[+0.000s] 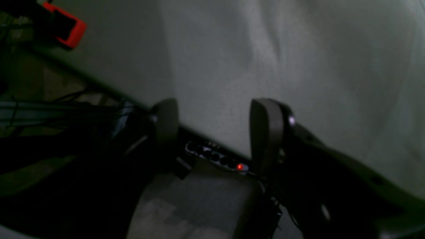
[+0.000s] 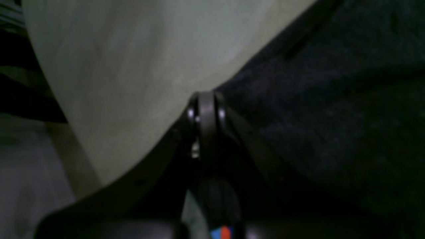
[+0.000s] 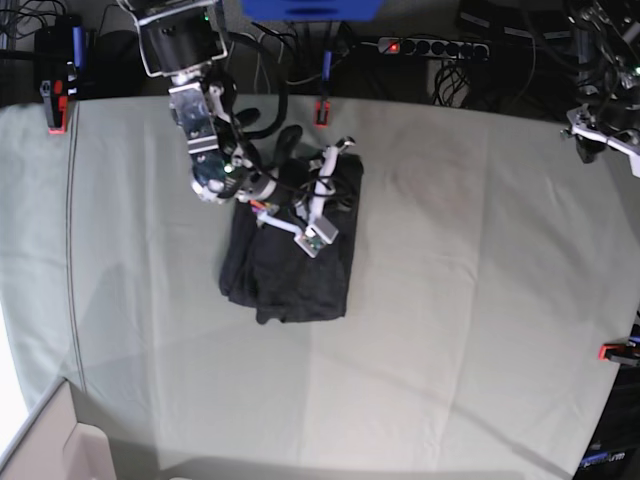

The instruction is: Layout the t-shirt on the table in an organized manner, then fold the t-shirt properly

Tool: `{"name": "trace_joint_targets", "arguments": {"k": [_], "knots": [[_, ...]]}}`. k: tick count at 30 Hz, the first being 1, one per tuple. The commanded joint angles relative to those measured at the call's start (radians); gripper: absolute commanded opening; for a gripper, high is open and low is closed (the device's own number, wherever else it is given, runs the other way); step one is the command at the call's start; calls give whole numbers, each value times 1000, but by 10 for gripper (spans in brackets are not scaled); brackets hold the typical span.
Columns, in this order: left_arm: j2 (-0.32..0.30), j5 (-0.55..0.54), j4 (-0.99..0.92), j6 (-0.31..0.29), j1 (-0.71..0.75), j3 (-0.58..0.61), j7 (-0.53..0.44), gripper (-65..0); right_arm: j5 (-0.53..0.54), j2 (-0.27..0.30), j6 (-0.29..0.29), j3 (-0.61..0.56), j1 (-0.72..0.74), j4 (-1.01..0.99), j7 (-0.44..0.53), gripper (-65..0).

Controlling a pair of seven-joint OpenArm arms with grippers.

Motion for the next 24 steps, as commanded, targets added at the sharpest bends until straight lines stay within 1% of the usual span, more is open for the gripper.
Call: {"name": "trace_joint_targets", "arguments": {"k": [1, 3, 5, 7, 9, 10, 15, 17, 19, 20, 24], "knots": [[-16, -11, 21, 2, 11, -6, -20, -315, 20, 5, 13, 0, -4, 58, 19, -650], [-16, -13, 21, 2, 20, -6, -20, -315, 22, 22, 13, 0, -36, 170, 15, -650], [-16, -13, 21, 2, 21, -8, -20, -315, 16, 24, 13, 0, -65, 262, 13, -650], [-12, -13, 21, 0, 23, -8, -20, -315, 14, 45, 13, 1, -85, 326, 13, -650], [-10, -13, 21, 0, 43, -8, -20, -315, 14, 67, 13, 11, -93, 339, 13, -650], [-10, -14, 21, 0, 54, -8, -20, -315, 14, 71, 13, 34, -94, 331, 13, -650], [-10, -14, 21, -8, 98, -8, -26, -315, 22, 70, 13, 204, -85, 239, 15, -650], [-13, -14, 21, -67, 120, -8, -27, -316, 22, 70, 13, 265, -88, 230, 15, -650], [-15, -11, 19, -135, 137, -11, -27, -316, 22, 70, 13, 302, -97, 244, 15, -650], [-15, -11, 19, -160, 140, -23, -27, -317, 22, 71, 13, 314, -116, 259, 15, -650], [-10, -2, 6, -226, 150, -115, -27, -317, 22, 71, 13, 386, -203, 391, 21, -650]]}}
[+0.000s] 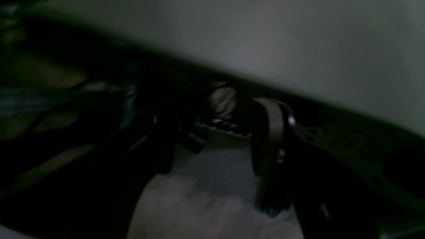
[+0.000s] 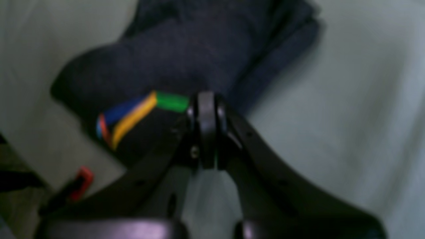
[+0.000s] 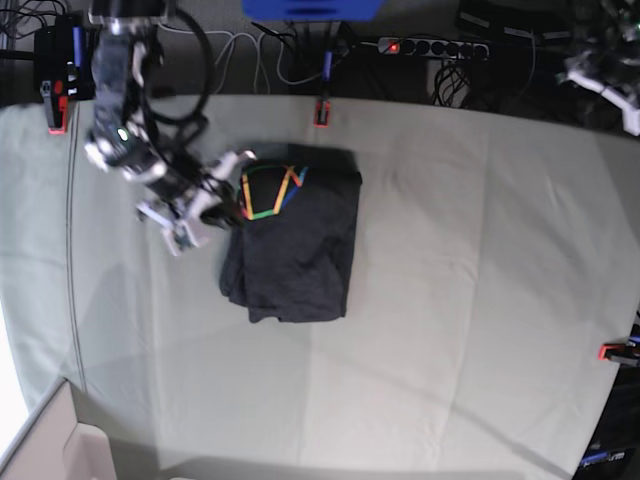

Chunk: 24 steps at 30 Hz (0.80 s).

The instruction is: Layout the t-shirt on the table in an organized manner, then fold the t-shirt properly

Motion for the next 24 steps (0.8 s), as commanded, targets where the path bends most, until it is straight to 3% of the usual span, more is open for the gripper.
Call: {"name": "trace_joint_targets", "arguments": {"k": [1, 5, 10, 13, 19, 24], "knots": [[-17, -8, 3, -15, 11, -27, -16, -317, 14, 4, 3, 33, -9, 54, 26, -650], [-53, -8, -50, -36, 32, -131, -16, -317, 15, -1, 3, 139, -114, 179, 26, -650], [-101, -8, -144, -36, 72, -167, -17, -325, 15, 1, 3, 265, -227, 233, 26, -650], [-124, -8, -212, -36, 94, -167, -17, -409, 15, -7, 3, 365, -264, 228, 19, -650], [-132, -7, -350, -36, 114, -157, -17, -635, 7, -81, 3, 597, -296, 199, 19, -650], [-129, 99, -411, -36, 133, -32, -59, -650, 4, -134, 3, 692, -304, 144, 19, -650]]}}
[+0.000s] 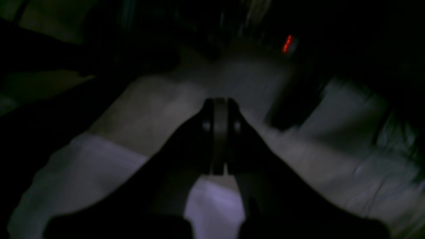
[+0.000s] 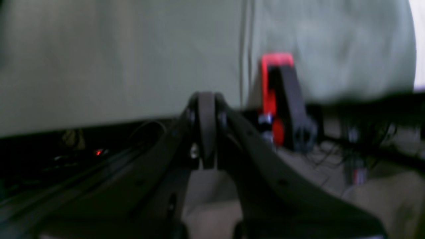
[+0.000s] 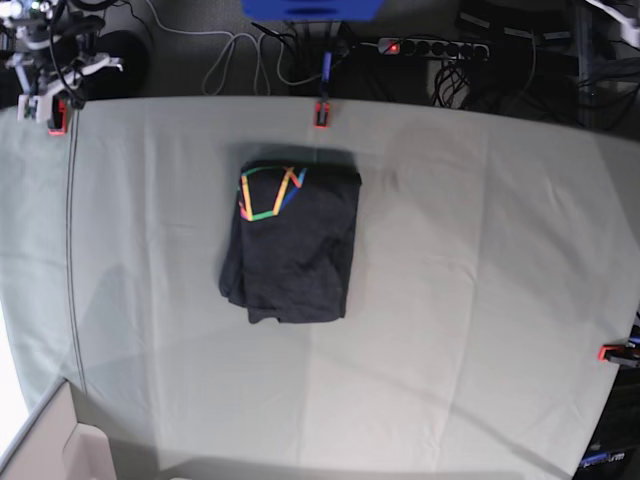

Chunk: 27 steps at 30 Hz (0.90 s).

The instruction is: Layout the t-shirt on the table in an organized manner, then fold the t-shirt properly

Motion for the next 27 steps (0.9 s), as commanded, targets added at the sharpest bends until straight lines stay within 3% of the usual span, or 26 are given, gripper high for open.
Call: {"name": "trace_joint_targets", "arguments": {"k": [1, 6, 11, 16, 21, 27], "knots": [[-11, 14, -8, 1, 9, 24, -62, -650, 10, -4, 3, 25, -6, -3, 21, -650], [9, 172, -200, 1, -33, 141, -364, -650, 10, -21, 3, 48, -8, -144, 21, -650], [-7, 230, -476, 1, -162, 156, -505, -650, 10, -20, 3, 48, -23, -289, 37, -650], [-37, 230, -709, 1, -303, 241, -562, -650, -10, -1, 3, 41, -26, -424, 114, -650], [-22, 229, -762, 1, -367, 360, -562, -650, -105, 6, 3, 41, 17, -626, 202, -650], [10, 223, -766, 143, -393, 491, -594, -650, -234, 8, 3, 42, 56, -913, 479, -650]]}}
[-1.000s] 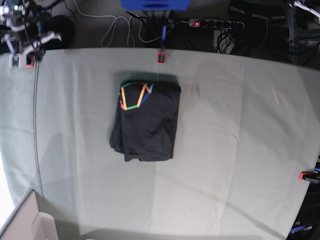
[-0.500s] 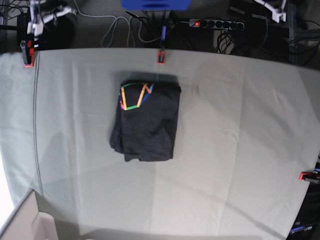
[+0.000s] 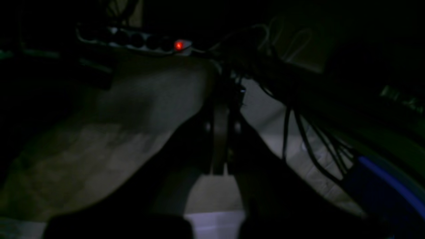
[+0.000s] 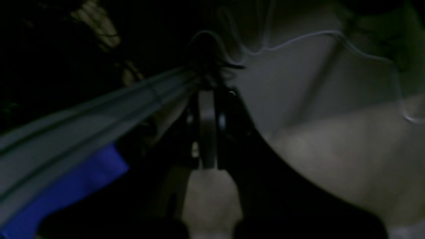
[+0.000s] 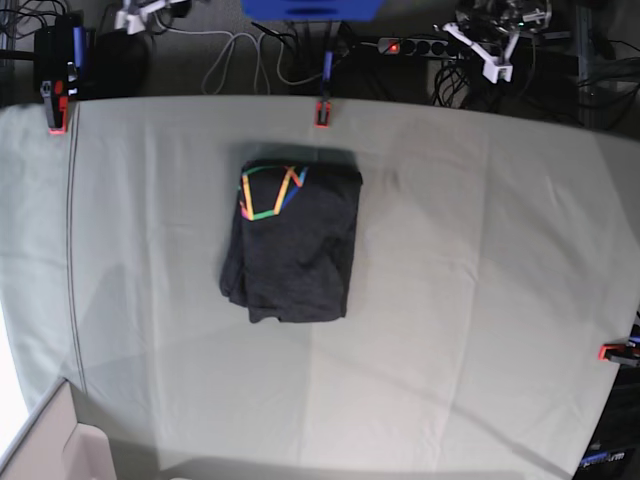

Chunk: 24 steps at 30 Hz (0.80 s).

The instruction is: Layout the t-shirt on the table in an organized manner, then fold the t-shirt properly

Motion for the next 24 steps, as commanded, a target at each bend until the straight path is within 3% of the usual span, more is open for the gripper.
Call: {"name": "trace_joint_targets", "arguments": {"k": [1, 6, 8, 9, 12, 19, 21, 24], "knots": [[-7, -9, 3, 11, -5, 14, -35, -650, 1, 7, 14, 0, -18, -27, 44, -650], [19, -3, -135, 192, -40, 73, -190, -650, -89, 51, 14, -78, 3, -260, 264, -650], [20, -9, -223, 253, -65, 90, -247, -650, -126, 76, -103, -138, 19, -363, 349, -650], [22, -7, -258, 276, -80, 98, -270, -650, -134, 93, -192, -171, 22, -418, 392, -650], [25, -3, -309, 314, -102, 109, -302, -650, -134, 139, -390, -283, 46, -542, 478, -650], [46, -4, -318, 376, -125, 147, -298, -650, -134, 243, -775, -628, 60, -641, 562, -650], [48, -3, -318, 376, -125, 147, -298, -650, -134, 254, -837, -665, 63, -645, 561, -650], [50, -4, -318, 376, -125, 147, -298, -650, -134, 261, -846, -669, 65, -645, 561, -650]]}}
